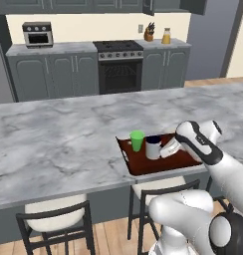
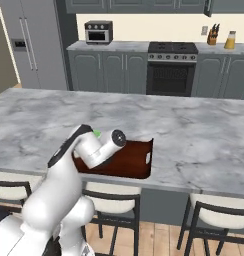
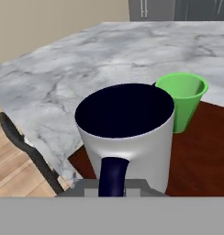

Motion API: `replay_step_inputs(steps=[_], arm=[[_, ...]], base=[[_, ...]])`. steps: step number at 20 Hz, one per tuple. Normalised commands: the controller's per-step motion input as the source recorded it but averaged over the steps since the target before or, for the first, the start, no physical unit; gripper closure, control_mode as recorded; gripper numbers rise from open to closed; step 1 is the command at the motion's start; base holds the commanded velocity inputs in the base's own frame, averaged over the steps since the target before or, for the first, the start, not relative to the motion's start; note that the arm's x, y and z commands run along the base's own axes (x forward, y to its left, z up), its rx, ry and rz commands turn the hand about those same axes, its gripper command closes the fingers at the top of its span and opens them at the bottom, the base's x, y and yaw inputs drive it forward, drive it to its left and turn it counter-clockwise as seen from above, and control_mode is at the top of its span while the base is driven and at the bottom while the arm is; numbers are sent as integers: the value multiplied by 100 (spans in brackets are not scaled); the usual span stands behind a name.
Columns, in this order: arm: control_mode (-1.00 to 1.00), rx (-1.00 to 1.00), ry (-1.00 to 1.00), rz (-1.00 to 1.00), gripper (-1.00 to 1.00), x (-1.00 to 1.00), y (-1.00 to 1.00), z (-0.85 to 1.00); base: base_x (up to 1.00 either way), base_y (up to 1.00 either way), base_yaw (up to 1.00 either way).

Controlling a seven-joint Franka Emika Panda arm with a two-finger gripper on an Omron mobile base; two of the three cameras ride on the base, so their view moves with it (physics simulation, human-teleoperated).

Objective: There is a tray on the dining counter. Grab the cup, mug, and pitcher and place them on the tray. The pitcher may be placed next to the tray if it cannot fit the tray.

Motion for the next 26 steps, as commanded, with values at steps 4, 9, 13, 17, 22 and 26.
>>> replay_step_inputs(steps=[4, 9, 13, 17, 22, 26], arm=[[-100, 0, 4, 0, 100, 41, 15, -36], [-100, 1, 3, 0, 100, 39, 4, -31], [-100, 3, 0, 0, 100, 46, 0, -15], [-100, 4, 0, 0, 100, 36, 0, -19], [-100, 4, 3, 0, 100, 25, 0, -27], [-100, 1, 3, 0, 100, 22, 0, -29]], base=[[0, 0, 0], [0, 0, 0], [0, 0, 0], [0, 0, 0], [0, 0, 0], [0, 0, 0]])
